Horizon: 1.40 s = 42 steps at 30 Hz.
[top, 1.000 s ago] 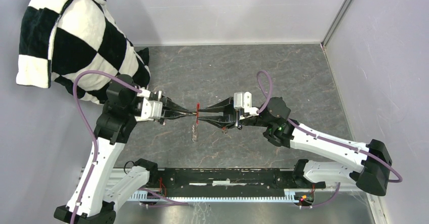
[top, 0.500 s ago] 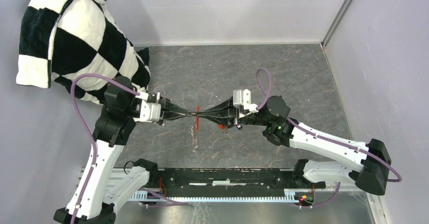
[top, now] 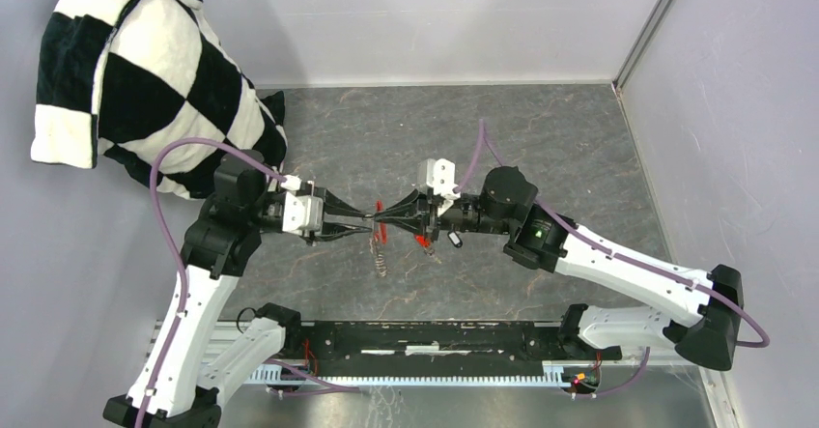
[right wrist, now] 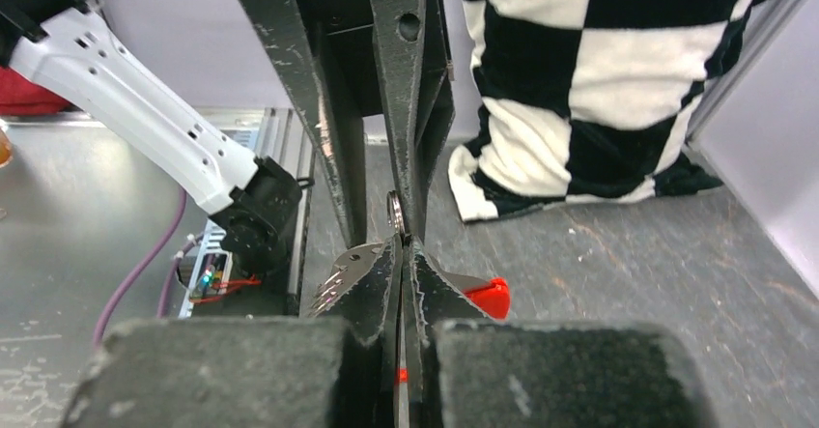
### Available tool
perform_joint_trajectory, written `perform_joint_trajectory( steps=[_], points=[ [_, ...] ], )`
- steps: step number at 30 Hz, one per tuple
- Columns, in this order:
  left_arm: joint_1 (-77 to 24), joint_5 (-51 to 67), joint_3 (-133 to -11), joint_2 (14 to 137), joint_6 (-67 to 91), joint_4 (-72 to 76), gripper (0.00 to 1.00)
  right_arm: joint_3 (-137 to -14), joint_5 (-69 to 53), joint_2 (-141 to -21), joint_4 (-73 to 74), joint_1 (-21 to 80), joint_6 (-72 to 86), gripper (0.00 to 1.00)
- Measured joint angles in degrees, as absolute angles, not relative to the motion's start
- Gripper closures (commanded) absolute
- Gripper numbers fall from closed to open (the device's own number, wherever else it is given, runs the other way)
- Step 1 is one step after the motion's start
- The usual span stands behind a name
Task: Put the keys on the keyring
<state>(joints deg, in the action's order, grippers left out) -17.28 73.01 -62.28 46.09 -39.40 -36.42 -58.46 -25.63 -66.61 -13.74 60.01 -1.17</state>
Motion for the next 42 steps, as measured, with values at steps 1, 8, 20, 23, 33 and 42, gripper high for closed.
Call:
perform_joint_trajectory(
  steps=[1,8,20,23,33,42],
  points=[
    [-17.4,72.3,-62.4,46.3,-40.5,-38.2,0.63,-58.8,-25.2,-66.7,-12.4,60.0,-1.5,1.0],
    [-17.7,68.3,-64.3,47.8,-48.8,-48.9,0.61,-62.2,-22.8,-67.6,-3.2,60.0,-3.4,1.0],
    [-17.8,66.5,-66.4,49.8,-52.5,-53.0,0.95,-67.5,-23.3,-71.4,5.9,60.0,-5.7,0.99],
    [-17.7,66.1,-66.4,50.2,-53.4,-53.6,0.98,-68.2,-23.6,-71.6,7.3,60.0,-5.8,0.99],
    [-18.2,65.9,-67.2,52.6,-65.8,-62.8,0.98,-68.4,-27.1,-71.8,7.3,59.9,-5.9,0.77],
    [-18.4,69.6,-68.3,52.8,-57.9,-57.5,0.98,-54.9,-29.0,-58.0,-6.4,57.6,-5.9,0.62]
  ],
)
